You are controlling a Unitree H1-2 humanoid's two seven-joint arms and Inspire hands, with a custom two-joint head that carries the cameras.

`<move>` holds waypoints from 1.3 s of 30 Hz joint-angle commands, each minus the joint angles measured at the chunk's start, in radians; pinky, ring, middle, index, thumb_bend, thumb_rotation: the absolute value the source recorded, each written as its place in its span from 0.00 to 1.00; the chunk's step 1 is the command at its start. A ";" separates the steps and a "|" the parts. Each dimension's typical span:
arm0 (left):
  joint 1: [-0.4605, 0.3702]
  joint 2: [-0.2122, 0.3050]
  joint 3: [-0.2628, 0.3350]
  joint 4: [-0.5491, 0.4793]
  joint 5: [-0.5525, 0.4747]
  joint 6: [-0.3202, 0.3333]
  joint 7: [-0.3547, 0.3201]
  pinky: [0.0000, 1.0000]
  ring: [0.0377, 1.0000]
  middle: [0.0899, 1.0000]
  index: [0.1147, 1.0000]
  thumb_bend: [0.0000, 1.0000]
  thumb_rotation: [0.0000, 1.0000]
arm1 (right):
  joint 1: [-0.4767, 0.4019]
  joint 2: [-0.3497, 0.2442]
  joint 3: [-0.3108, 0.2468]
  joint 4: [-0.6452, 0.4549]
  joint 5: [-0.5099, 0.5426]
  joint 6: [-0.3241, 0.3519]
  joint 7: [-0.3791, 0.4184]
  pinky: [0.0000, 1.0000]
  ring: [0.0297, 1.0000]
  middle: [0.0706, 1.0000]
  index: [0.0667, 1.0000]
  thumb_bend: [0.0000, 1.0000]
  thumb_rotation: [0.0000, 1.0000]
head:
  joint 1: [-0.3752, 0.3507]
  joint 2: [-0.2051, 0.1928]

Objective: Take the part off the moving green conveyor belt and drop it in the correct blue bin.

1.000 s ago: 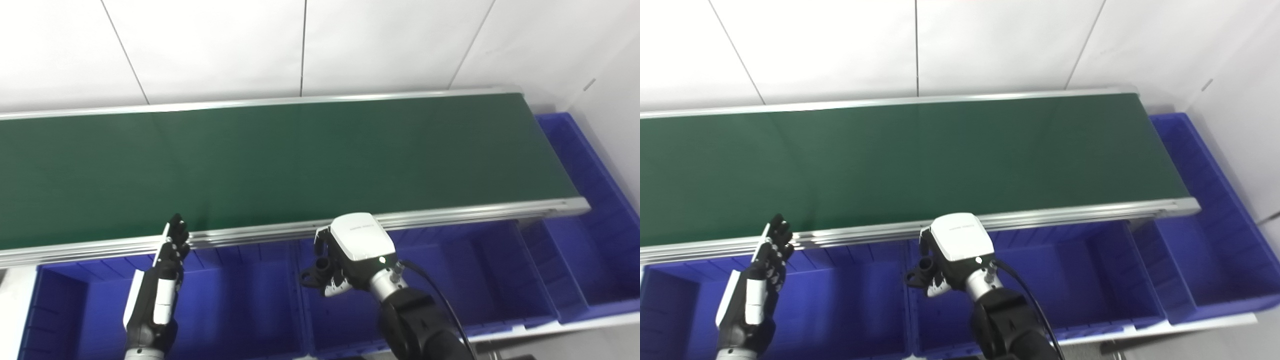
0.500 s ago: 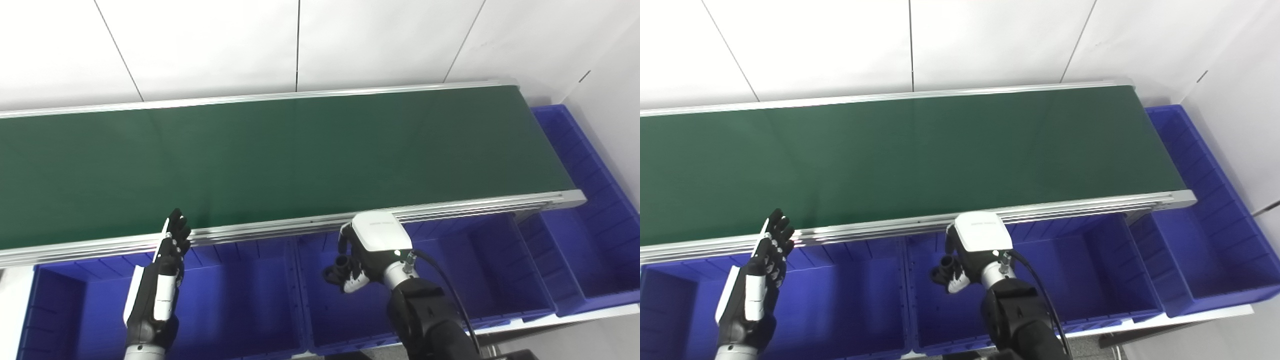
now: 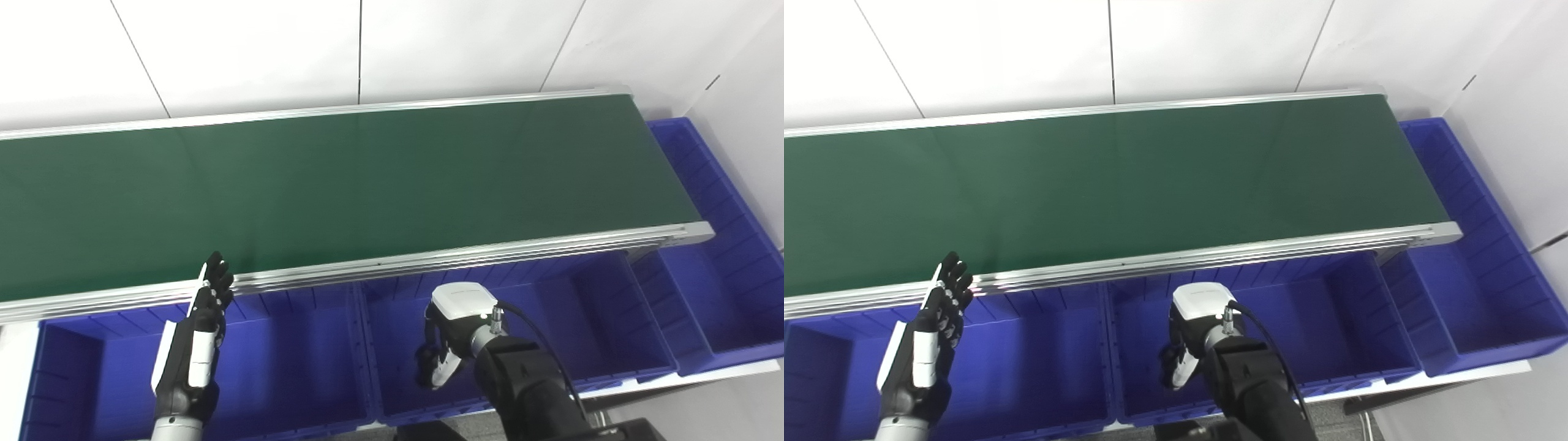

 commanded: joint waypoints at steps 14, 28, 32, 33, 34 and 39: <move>0.021 -0.019 -0.035 -0.035 0.042 -0.015 0.008 0.99 0.99 1.00 1.00 0.92 1.00 | 0.023 0.030 -0.002 -0.264 0.007 -0.025 0.176 0.52 0.67 0.73 0.77 0.99 0.50 | 0.083 -0.016; 0.087 -0.049 -0.088 -0.031 0.126 -0.078 0.033 0.96 0.98 1.00 1.00 0.85 1.00 | 0.498 0.411 -0.274 -0.246 1.117 -0.217 -0.416 0.49 0.58 0.62 0.62 0.67 0.44 | 0.290 -0.065; 0.106 -0.057 -0.097 -0.019 0.141 -0.110 0.046 0.95 0.97 1.00 1.00 0.80 1.00 | 0.424 0.455 -0.418 -0.066 1.290 -0.308 -0.532 0.60 0.64 0.68 0.68 0.69 0.67 | 0.328 -0.090; 0.111 -0.060 -0.100 -0.014 0.144 -0.119 0.050 0.95 0.97 1.00 1.00 0.80 1.00 | 0.409 0.462 -0.443 -0.036 1.339 -0.313 -0.546 0.62 0.65 0.70 0.70 0.69 0.67 | 0.344 -0.102; 0.115 -0.063 -0.101 -0.012 0.145 -0.123 0.053 0.95 0.98 1.00 1.00 0.80 1.00 | 0.399 0.464 -0.455 -0.014 1.379 -0.319 -0.557 0.65 0.67 0.71 0.72 0.70 0.68 | 0.347 -0.104; 0.131 -0.077 -0.116 -0.002 0.171 -0.132 0.067 0.96 0.98 1.00 1.00 0.80 1.00 | 0.391 0.415 -0.442 0.084 1.441 -0.435 -0.620 0.79 0.78 0.83 0.80 0.76 0.77 | 0.396 -0.134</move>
